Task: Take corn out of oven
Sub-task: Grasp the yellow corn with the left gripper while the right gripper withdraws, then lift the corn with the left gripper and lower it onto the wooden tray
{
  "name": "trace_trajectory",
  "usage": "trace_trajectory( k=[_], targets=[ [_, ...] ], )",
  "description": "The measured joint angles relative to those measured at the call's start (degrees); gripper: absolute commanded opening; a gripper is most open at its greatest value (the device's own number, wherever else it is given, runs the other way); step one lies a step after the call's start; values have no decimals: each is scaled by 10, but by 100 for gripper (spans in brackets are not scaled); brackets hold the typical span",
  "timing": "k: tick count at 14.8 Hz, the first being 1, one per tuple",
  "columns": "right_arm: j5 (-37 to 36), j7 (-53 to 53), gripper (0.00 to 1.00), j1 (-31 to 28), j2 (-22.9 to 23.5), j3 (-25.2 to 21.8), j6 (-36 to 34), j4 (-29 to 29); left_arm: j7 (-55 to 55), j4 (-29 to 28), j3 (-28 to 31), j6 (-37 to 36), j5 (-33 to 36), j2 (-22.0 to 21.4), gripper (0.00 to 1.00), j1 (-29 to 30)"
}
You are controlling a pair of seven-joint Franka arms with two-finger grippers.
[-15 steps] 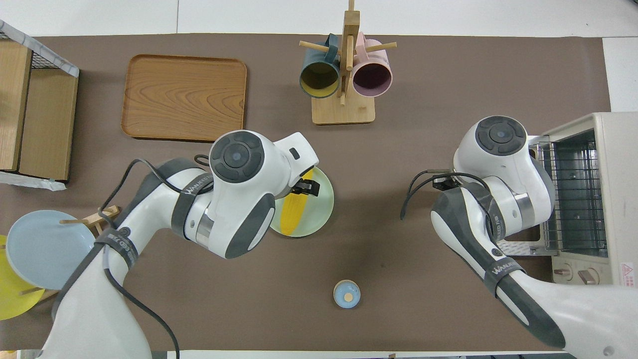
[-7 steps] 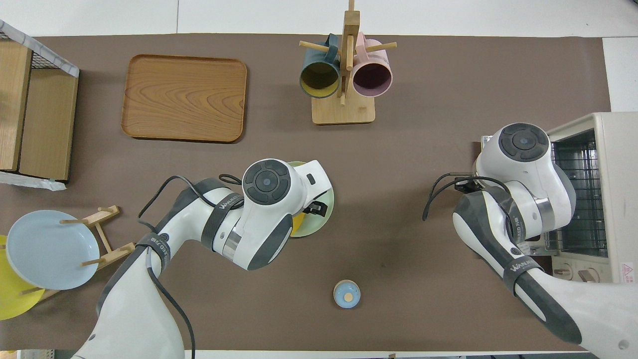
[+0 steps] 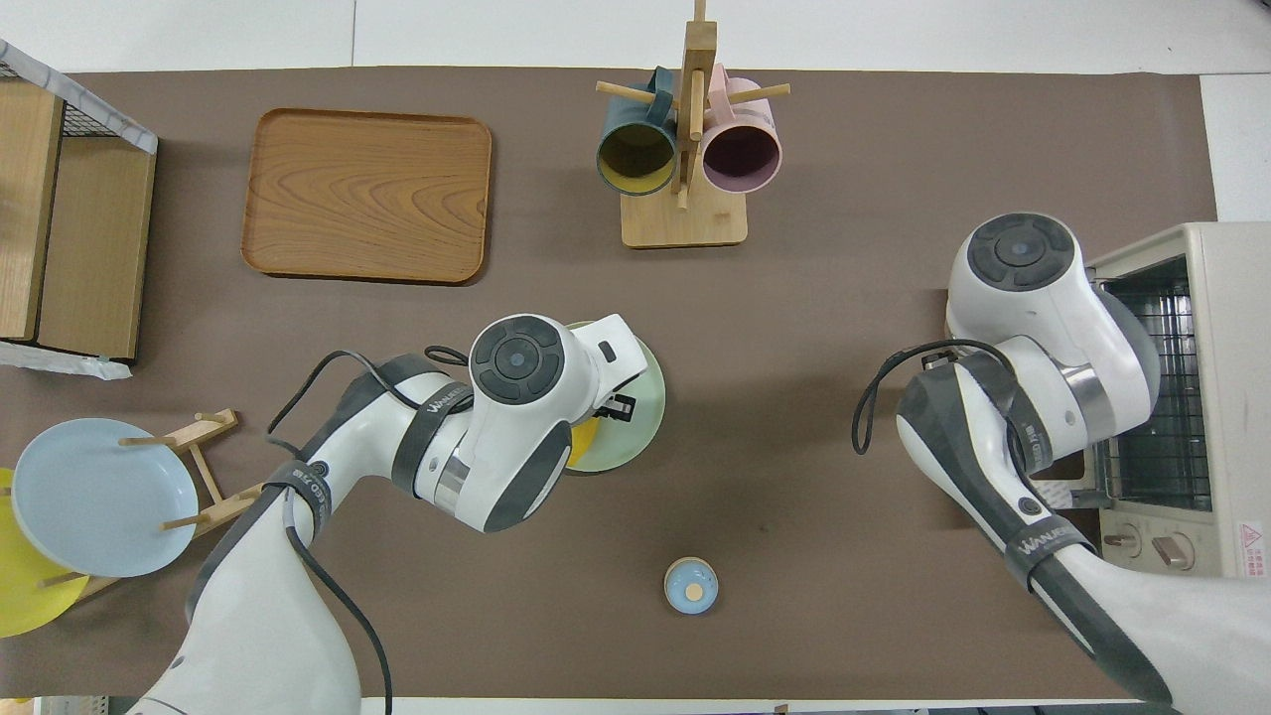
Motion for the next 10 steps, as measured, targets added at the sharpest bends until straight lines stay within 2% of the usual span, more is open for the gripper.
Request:
trace_trajectory(
  k=[2, 5, 8, 10],
  targets=[
    [0, -57, 0, -19, -33, -1, -48, 22, 2, 24, 3, -53, -19, -21, 0, 41],
    [-19, -130, 0, -59, -73, -10, -67, 31, 4, 126, 7, -176, -23, -49, 0, 124],
    [-13, -185, 0, -99, -81, -15, -64, 38, 9, 200, 9, -214, -23, -28, 0, 206],
    [0, -195, 0, -104, -81, -14, -64, 40, 26, 235, 9, -214, -23, 13, 0, 245]
  ],
)
